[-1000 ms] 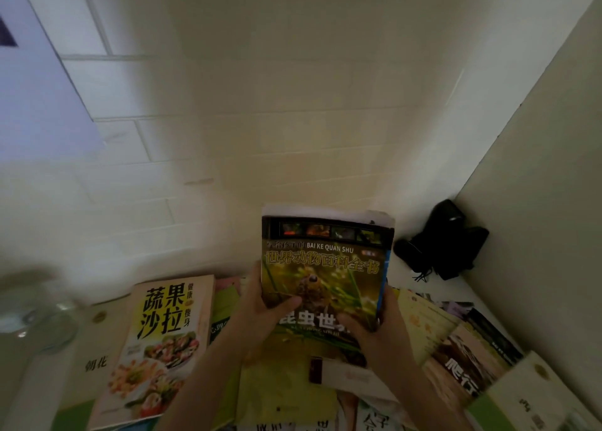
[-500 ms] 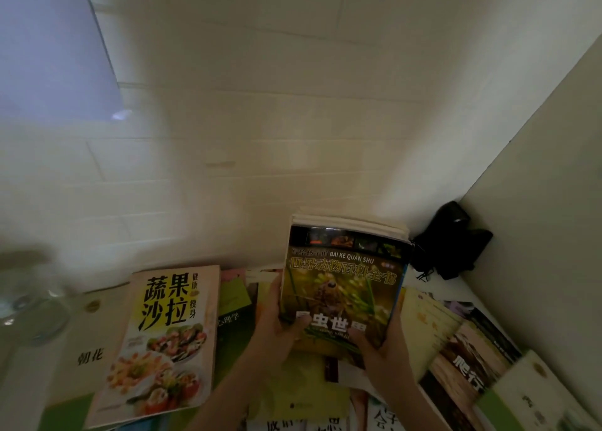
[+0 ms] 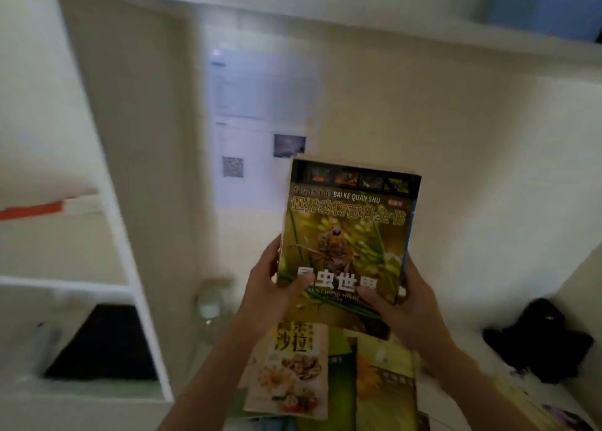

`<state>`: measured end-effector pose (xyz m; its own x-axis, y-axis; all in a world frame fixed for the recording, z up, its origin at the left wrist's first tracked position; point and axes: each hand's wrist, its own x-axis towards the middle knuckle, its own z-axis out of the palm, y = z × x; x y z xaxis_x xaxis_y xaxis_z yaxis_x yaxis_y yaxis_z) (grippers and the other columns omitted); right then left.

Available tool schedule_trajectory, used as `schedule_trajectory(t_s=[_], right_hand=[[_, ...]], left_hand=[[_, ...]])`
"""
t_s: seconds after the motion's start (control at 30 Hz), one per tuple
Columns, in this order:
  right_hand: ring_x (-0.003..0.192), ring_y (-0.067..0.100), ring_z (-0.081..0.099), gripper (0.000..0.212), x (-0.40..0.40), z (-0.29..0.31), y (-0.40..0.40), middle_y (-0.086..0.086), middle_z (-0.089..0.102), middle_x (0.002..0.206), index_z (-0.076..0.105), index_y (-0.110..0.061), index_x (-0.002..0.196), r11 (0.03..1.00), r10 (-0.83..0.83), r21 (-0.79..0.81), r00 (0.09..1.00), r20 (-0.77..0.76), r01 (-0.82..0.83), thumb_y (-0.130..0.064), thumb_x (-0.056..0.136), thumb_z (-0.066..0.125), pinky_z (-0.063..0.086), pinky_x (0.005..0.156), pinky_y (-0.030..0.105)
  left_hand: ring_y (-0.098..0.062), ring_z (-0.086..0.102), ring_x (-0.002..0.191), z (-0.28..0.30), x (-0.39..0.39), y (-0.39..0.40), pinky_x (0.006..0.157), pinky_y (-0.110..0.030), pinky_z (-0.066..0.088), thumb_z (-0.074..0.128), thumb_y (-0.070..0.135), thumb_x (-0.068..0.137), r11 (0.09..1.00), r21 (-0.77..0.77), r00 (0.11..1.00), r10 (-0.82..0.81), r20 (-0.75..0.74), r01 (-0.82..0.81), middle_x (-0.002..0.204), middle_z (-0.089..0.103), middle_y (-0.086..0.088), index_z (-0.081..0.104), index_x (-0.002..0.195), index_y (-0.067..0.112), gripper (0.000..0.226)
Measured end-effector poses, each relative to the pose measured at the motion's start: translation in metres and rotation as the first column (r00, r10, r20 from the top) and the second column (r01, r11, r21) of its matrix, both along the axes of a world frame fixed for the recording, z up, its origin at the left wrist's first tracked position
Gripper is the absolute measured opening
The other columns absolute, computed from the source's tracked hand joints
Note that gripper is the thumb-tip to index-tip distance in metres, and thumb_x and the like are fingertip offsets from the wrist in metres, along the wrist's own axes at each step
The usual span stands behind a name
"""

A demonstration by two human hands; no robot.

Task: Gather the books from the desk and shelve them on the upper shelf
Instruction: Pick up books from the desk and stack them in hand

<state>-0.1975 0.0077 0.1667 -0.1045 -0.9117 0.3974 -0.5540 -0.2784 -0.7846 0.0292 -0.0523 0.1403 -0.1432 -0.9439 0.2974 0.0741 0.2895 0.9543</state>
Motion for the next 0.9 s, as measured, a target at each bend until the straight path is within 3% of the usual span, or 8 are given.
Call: schedule_trajectory(t_s=[0.13, 0.27, 0.43, 0.57, 0.67, 0.8, 0.9], right_hand=[[0.096, -0.014, 0.062, 0.078, 0.062, 0.041, 0.005, -0.031, 0.068, 0.101, 0.036, -0.031, 0.144, 0.962, 0.263, -0.074, 0.965, -0.015, -0.263, -0.027, 0.077, 0.076, 0.05, 0.07, 0.005], [0.099, -0.008, 0.064, 0.073, 0.125, 0.066, 0.017, -0.032, 0.065, 0.108, 0.036, -0.045, 0.137, 0.852, 0.522, -0.088, 0.851, 0.058, -0.517, -0.034, 0.076, 0.073, 0.056, 0.078, 0.02], [0.099, -0.004, 0.065, 0.052, 0.191, 0.131, 0.031, -0.027, 0.067, 0.105, 0.043, -0.047, 0.123, 0.702, 0.69, -0.229, 0.724, -0.013, -0.674, -0.035, 0.08, 0.07, 0.053, 0.077, 0.014], [0.107, -0.005, 0.061, 0.053, 0.218, 0.21, 0.024, -0.016, 0.065, 0.117, 0.041, -0.044, 0.127, 0.611, 0.705, -0.365, 0.692, -0.153, -0.703, -0.031, 0.085, 0.07, 0.051, 0.088, 0.019], [0.109, -0.002, 0.06, 0.063, 0.224, 0.271, 0.011, -0.015, 0.063, 0.121, 0.035, -0.032, 0.139, 0.569, 0.645, -0.451, 0.713, -0.275, -0.688, -0.032, 0.087, 0.069, 0.051, 0.088, 0.022], [0.098, 0.007, 0.064, 0.077, 0.22, 0.346, -0.018, -0.018, 0.064, 0.116, 0.02, -0.039, 0.146, 0.628, 0.526, -0.452, 0.774, -0.352, -0.633, -0.044, 0.084, 0.066, 0.049, 0.08, 0.023], [0.101, 0.011, 0.064, 0.078, 0.218, 0.381, -0.049, -0.019, 0.063, 0.118, 0.016, -0.046, 0.144, 0.673, 0.506, -0.41, 0.788, -0.351, -0.615, -0.049, 0.083, 0.065, 0.051, 0.086, 0.031]], left_hand=[[-0.015, 0.065, 0.105, 0.036, 0.068, 0.053, 0.078, -0.033, 0.059, 0.081, 0.026, 0.074, 0.953, -0.119, 0.96, 0.28, 0.005, -0.277, 0.116, 0.067, 0.003, 0.048, 0.135, 0.028, 0.07], [-0.012, 0.068, 0.102, 0.067, 0.127, 0.121, 0.079, -0.035, 0.059, 0.077, 0.016, 0.077, 0.847, -0.233, 0.872, 0.489, -0.011, -0.478, 0.112, 0.07, 0.004, 0.048, 0.135, 0.021, 0.065], [-0.025, 0.068, 0.103, 0.137, 0.18, 0.176, 0.082, -0.049, 0.057, 0.079, 0.03, 0.072, 0.72, -0.32, 0.773, 0.63, -0.072, -0.616, 0.111, 0.071, -0.006, 0.052, 0.13, 0.02, 0.065], [-0.03, 0.068, 0.1, 0.211, 0.206, 0.181, 0.083, -0.054, 0.055, 0.075, 0.029, 0.076, 0.636, -0.439, 0.737, 0.669, -0.097, -0.635, 0.107, 0.071, -0.008, 0.056, 0.123, 0.016, 0.052], [-0.033, 0.068, 0.097, 0.265, 0.214, 0.162, 0.082, -0.054, 0.056, 0.075, 0.016, 0.08, 0.604, -0.498, 0.747, 0.649, -0.148, -0.623, 0.104, 0.071, -0.013, 0.057, 0.118, 0.011, 0.042], [-0.03, 0.069, 0.099, 0.33, 0.212, 0.119, 0.082, -0.048, 0.057, 0.072, 0.009, 0.083, 0.602, -0.547, 0.791, 0.575, -0.209, -0.582, 0.105, 0.071, -0.01, 0.055, 0.121, 0.012, 0.042], [-0.026, 0.07, 0.097, 0.36, 0.21, 0.08, 0.081, -0.045, 0.058, 0.07, 0.006, 0.083, 0.61, -0.569, 0.817, 0.532, -0.222, -0.552, 0.107, 0.071, -0.008, 0.052, 0.125, 0.011, 0.045]])
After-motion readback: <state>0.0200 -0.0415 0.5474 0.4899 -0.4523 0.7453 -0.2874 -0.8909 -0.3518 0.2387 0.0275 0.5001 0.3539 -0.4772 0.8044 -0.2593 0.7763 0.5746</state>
